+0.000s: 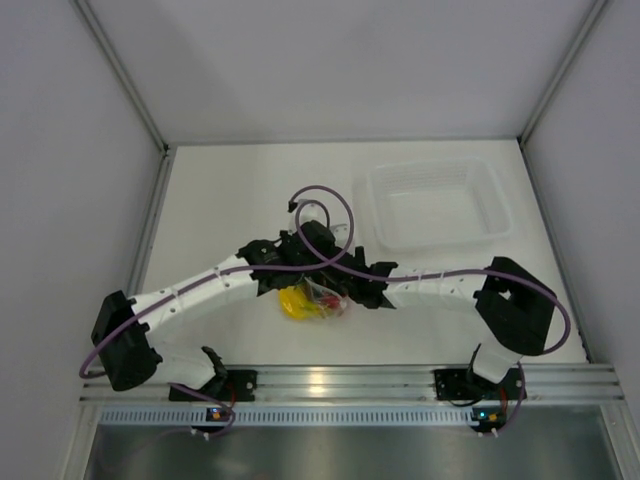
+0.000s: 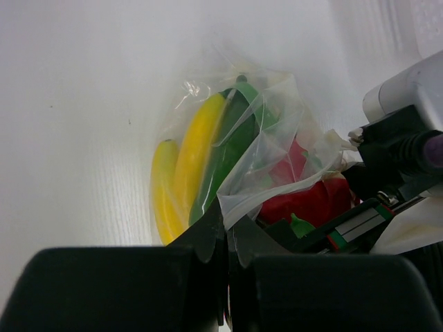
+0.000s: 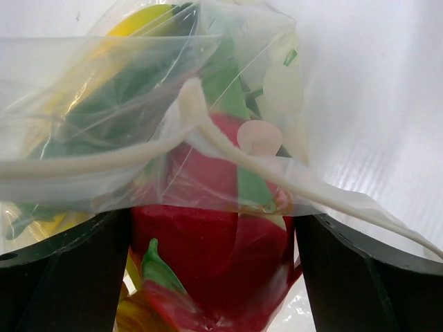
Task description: Open the zip-top bag and remove the fake food
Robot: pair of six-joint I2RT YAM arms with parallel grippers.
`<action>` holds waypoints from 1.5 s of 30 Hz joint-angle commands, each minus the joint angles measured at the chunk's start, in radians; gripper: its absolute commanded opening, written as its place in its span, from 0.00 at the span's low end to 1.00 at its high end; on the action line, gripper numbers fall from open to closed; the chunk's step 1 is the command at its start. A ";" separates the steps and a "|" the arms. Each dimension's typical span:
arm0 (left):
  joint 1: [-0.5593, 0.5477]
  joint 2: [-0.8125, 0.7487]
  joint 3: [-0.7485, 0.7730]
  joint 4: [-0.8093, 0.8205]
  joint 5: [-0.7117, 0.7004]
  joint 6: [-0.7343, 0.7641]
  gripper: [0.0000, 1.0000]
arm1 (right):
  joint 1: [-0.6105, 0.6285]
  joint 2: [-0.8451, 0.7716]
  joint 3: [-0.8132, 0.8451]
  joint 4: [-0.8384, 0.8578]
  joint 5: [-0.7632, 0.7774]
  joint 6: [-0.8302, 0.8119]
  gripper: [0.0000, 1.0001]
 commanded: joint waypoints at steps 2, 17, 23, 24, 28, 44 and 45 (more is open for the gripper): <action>-0.020 0.005 0.005 0.203 0.100 -0.028 0.00 | 0.050 -0.106 0.026 -0.071 -0.050 -0.092 0.00; -0.020 -0.044 -0.005 0.303 0.176 -0.025 0.00 | 0.042 -0.179 -0.001 0.019 -0.016 -0.054 0.00; -0.020 -0.038 -0.023 0.317 0.193 -0.051 0.00 | -0.001 -0.215 0.070 -0.108 0.062 0.001 0.00; -0.020 -0.047 -0.032 0.321 0.193 -0.053 0.00 | -0.010 -0.219 0.070 -0.111 0.060 0.015 0.00; -0.020 -0.061 -0.063 0.340 0.192 -0.056 0.00 | -0.068 -0.270 0.049 -0.078 0.007 0.029 0.00; -0.042 -0.076 -0.135 0.433 0.206 -0.010 0.00 | -0.104 -0.297 0.158 -0.139 -0.043 0.005 0.00; -0.042 -0.076 -0.140 0.433 0.199 -0.011 0.00 | -0.110 -0.304 0.158 -0.150 -0.065 -0.009 0.00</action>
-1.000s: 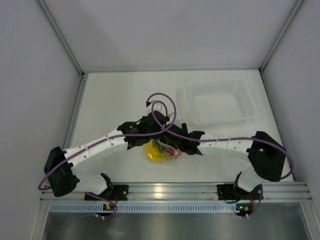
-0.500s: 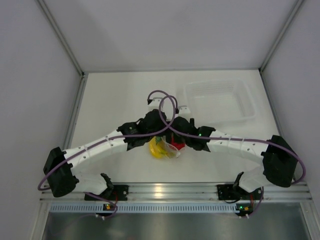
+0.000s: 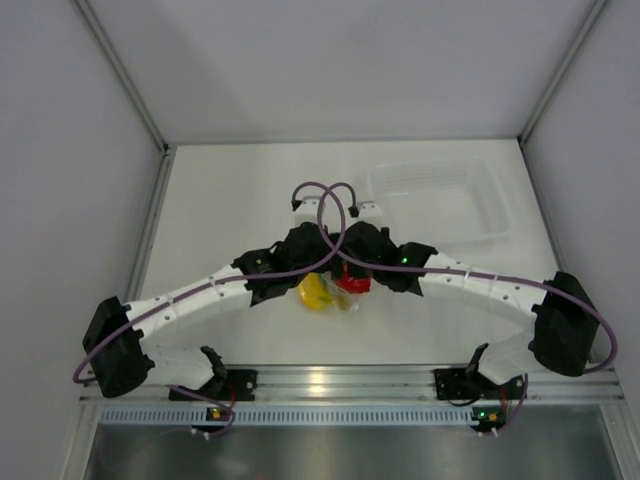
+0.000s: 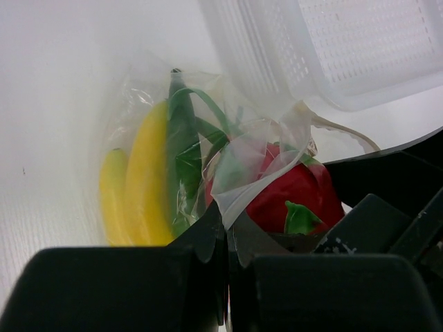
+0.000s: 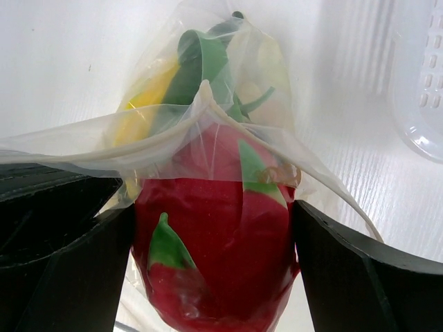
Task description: Open the zip-top bag and remove the fake food
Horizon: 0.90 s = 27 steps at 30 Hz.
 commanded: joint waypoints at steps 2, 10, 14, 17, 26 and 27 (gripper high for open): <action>-0.028 -0.021 -0.034 0.079 0.021 0.003 0.00 | -0.019 -0.074 0.089 0.104 -0.110 -0.022 0.00; -0.028 0.019 -0.020 0.078 -0.044 0.003 0.00 | -0.019 -0.128 0.069 0.050 -0.222 -0.091 0.00; -0.027 0.027 -0.023 0.079 -0.054 0.000 0.00 | -0.031 -0.162 0.066 0.004 -0.208 -0.125 0.00; -0.027 0.027 -0.025 0.079 -0.051 0.000 0.00 | -0.052 -0.185 0.036 0.017 -0.234 -0.134 0.00; -0.028 0.009 -0.052 0.078 -0.090 0.009 0.00 | -0.094 -0.219 0.065 -0.036 -0.286 -0.179 0.00; -0.027 0.006 -0.054 0.076 -0.102 0.004 0.00 | -0.094 -0.223 0.060 -0.042 -0.291 -0.182 0.00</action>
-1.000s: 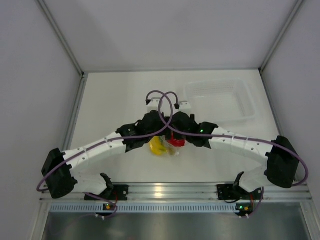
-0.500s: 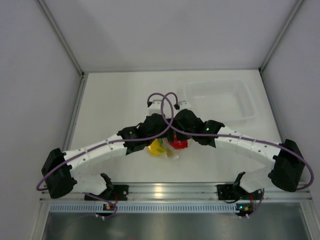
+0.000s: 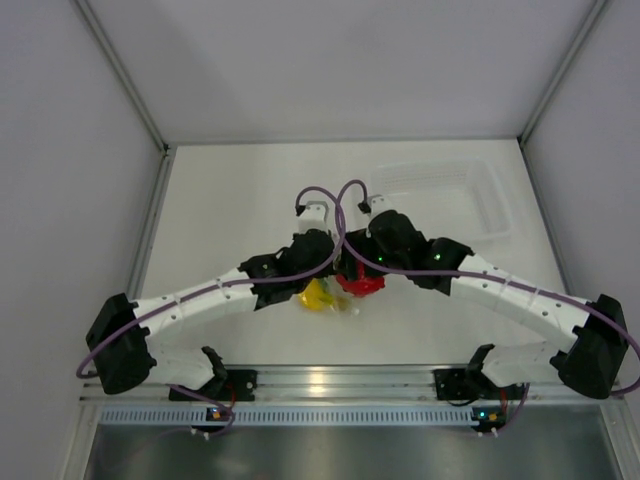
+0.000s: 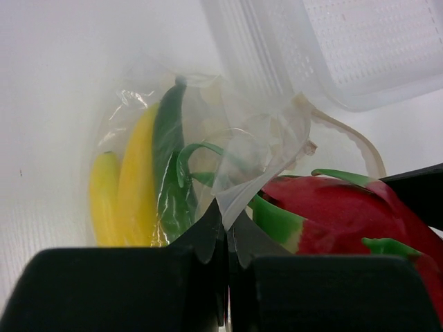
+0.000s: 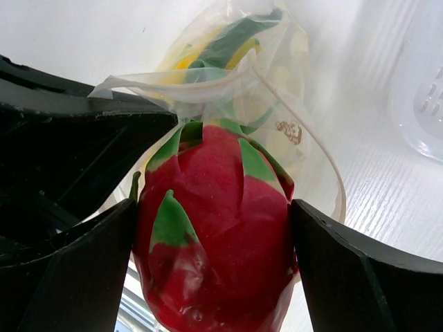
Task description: Open the zip-top bag and remove the fake food
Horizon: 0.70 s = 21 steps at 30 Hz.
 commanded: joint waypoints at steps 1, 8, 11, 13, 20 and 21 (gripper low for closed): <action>0.002 -0.017 -0.023 0.018 -0.053 -0.006 0.00 | -0.012 -0.057 0.056 0.039 -0.043 -0.029 0.00; 0.004 -0.011 -0.018 -0.013 -0.119 -0.037 0.00 | -0.012 -0.087 0.045 0.003 -0.055 -0.065 0.00; 0.004 -0.003 -0.009 -0.030 -0.150 -0.061 0.00 | -0.018 -0.089 0.051 -0.013 -0.055 -0.079 0.00; 0.007 0.003 -0.003 -0.048 -0.171 -0.079 0.00 | -0.023 -0.088 0.057 -0.020 -0.058 -0.081 0.00; 0.028 0.034 0.028 -0.088 -0.159 -0.107 0.00 | -0.023 -0.092 0.074 -0.031 -0.100 -0.088 0.00; 0.028 0.037 0.028 -0.088 -0.159 -0.112 0.00 | -0.024 -0.092 0.079 -0.036 -0.100 -0.088 0.00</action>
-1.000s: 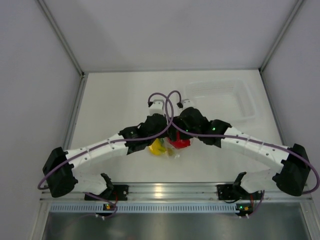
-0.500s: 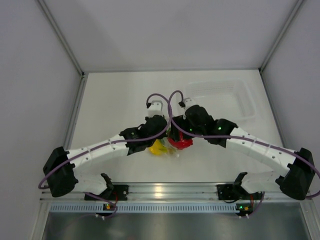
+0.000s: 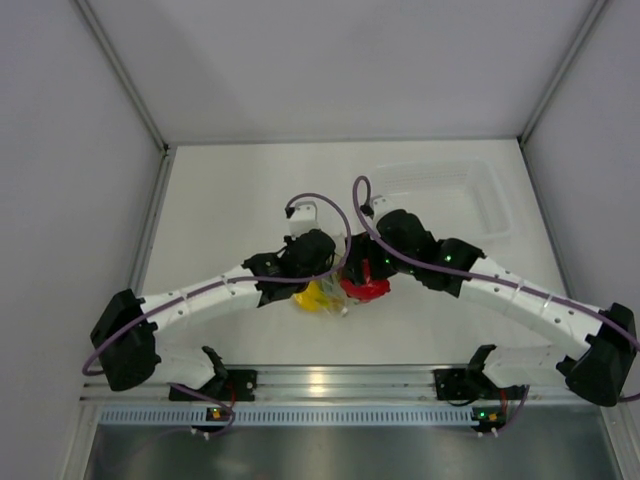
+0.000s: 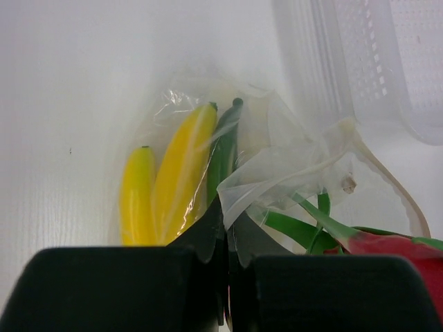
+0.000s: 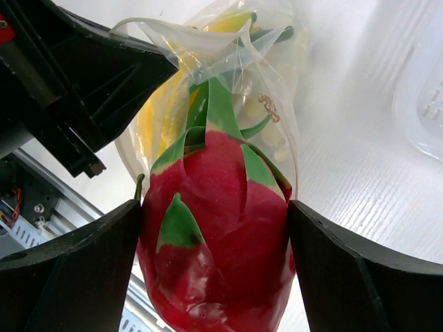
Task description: Open the zip-top bag and remove the fake food
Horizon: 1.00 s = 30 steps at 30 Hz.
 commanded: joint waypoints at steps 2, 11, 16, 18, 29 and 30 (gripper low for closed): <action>0.009 0.014 0.038 -0.020 -0.019 -0.031 0.00 | -0.016 -0.040 0.086 0.003 -0.032 -0.016 0.00; 0.027 0.023 0.038 -0.017 0.025 -0.055 0.00 | -0.036 -0.005 0.081 0.008 0.023 -0.024 0.00; 0.027 0.057 0.038 -0.018 0.037 -0.060 0.00 | -0.050 -0.020 -0.047 0.129 -0.033 -0.016 0.08; 0.032 0.067 0.040 -0.017 0.052 -0.056 0.00 | -0.050 -0.047 -0.102 0.172 -0.061 -0.028 0.28; 0.033 0.063 0.049 -0.015 0.079 -0.045 0.00 | -0.024 -0.019 -0.278 0.523 -0.085 0.013 0.30; 0.033 0.058 0.046 -0.014 0.080 -0.046 0.00 | -0.022 -0.011 -0.270 0.537 -0.049 0.016 0.30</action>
